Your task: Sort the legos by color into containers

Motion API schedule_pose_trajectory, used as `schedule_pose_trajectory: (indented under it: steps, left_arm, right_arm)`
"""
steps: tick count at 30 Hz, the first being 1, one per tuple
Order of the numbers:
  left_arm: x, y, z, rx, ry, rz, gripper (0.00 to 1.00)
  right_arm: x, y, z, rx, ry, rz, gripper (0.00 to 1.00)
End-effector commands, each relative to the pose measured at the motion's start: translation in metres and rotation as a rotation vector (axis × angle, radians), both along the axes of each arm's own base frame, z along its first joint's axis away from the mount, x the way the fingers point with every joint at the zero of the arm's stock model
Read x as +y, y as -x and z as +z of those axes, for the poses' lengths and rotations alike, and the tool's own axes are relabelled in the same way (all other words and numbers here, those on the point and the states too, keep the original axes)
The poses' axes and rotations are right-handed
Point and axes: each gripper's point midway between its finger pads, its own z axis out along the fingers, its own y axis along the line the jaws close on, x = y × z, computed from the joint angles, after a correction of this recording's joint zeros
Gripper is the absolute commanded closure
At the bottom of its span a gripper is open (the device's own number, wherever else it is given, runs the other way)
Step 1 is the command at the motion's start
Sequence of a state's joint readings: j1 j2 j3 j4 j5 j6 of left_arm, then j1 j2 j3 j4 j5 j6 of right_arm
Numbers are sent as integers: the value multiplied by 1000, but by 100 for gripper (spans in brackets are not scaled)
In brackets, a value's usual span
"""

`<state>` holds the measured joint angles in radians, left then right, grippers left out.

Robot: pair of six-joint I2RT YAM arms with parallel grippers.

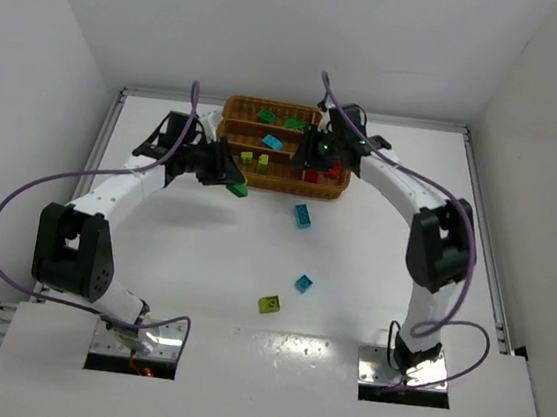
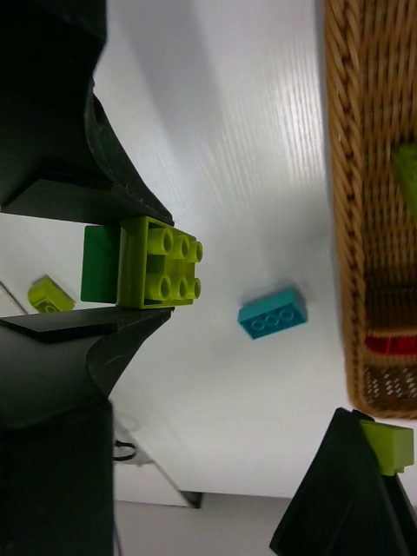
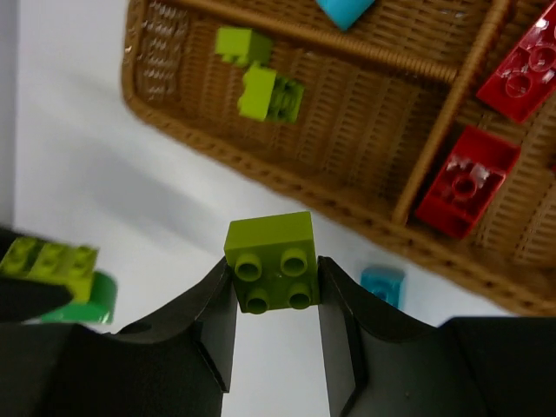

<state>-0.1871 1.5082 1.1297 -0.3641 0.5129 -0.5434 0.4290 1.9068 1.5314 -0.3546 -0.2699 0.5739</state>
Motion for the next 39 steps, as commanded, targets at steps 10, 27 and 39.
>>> schedule_pose_trajectory:
  steps: [10, 27, 39]
  left_arm:
    - [27, -21, 7, 8, -13, 217, 100]
    - [-6, -27, 38, -73, 164, -107, 100]
    - [-37, 9, 82, -162, 431, -399, 100]
  right_arm:
    - [23, -70, -45, 7, 136, -96, 46]
    - [53, 98, 54, -108, -363, 494, 18]
    - [66, 118, 73, -77, -467, 644, 6]
